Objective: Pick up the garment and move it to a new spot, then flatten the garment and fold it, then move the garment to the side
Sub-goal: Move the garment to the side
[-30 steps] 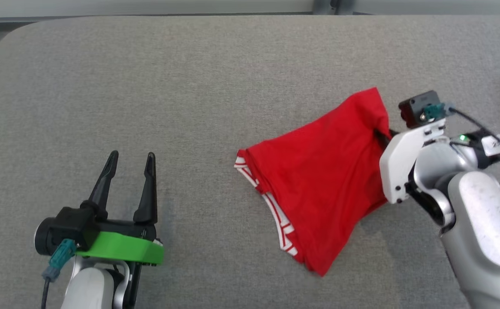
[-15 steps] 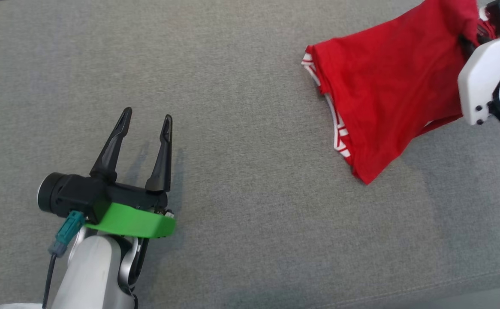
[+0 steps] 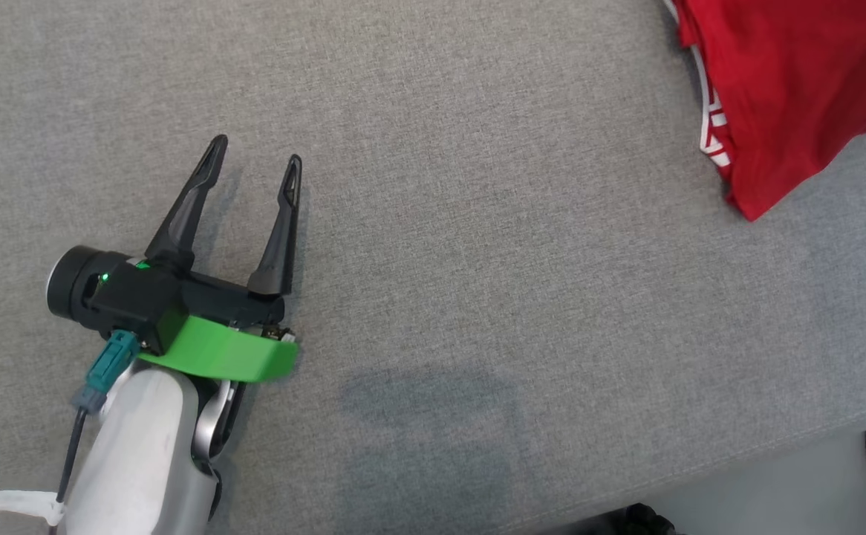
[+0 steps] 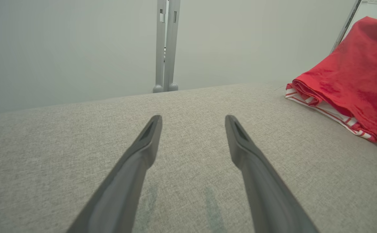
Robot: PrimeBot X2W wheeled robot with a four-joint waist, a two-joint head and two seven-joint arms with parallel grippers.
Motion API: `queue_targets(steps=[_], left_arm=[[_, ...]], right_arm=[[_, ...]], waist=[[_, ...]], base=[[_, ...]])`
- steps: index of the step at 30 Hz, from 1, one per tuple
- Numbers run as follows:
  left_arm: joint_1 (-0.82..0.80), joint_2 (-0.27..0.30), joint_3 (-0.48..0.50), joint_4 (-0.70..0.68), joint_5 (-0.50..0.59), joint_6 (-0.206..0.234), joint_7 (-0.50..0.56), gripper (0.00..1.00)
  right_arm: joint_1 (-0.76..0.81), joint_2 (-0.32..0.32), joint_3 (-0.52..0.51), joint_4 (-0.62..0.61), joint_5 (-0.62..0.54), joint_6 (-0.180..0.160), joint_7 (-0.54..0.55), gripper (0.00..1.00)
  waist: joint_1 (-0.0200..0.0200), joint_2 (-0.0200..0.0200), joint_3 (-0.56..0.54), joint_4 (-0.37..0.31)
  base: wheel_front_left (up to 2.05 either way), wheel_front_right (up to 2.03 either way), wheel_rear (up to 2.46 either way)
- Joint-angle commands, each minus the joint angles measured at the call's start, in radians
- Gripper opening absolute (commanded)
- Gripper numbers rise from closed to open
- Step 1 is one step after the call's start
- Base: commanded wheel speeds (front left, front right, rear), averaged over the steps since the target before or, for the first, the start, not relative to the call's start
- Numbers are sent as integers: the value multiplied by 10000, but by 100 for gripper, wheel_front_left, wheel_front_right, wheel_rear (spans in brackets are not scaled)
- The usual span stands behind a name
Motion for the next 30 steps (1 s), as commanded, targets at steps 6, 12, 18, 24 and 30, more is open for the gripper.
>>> queue_targets(steps=[6, 12, 18, 24, 30], left_arm=[[-438, 275, -135, -135, 82, -21, -23, 100], [-601, 486, -254, -210, 106, -21, -21, 100], [-738, 610, -308, -403, 220, -21, -11, 100], [-807, 695, -497, -632, 200, -4, -4, 100], [-752, 627, -321, -775, 21, 8, -3, 100]], right_arm=[[-522, -616, -523, 873, -393, -19, -550, 0], [-646, -978, -1107, 2052, -995, -21, -1183, 0], [-748, -1040, -1594, 3138, -1718, -21, -1814, 0], [-528, -1295, -1659, 4065, -2757, -21, -2507, 67], [-195, -1252, -1923, 4514, -3535, -21, -3201, 100]], waist=[[-1, -1, 734, -59], [-1, -1, 1077, 146], [-1, -1, 1444, 415], [-1, -1, 1769, 822], [-1, -1, 1930, 1001]], base=[[0, 0, 0], [0, 0, 0], [0, 0, 0], [0, 0, 0], [0, 0, 0]])
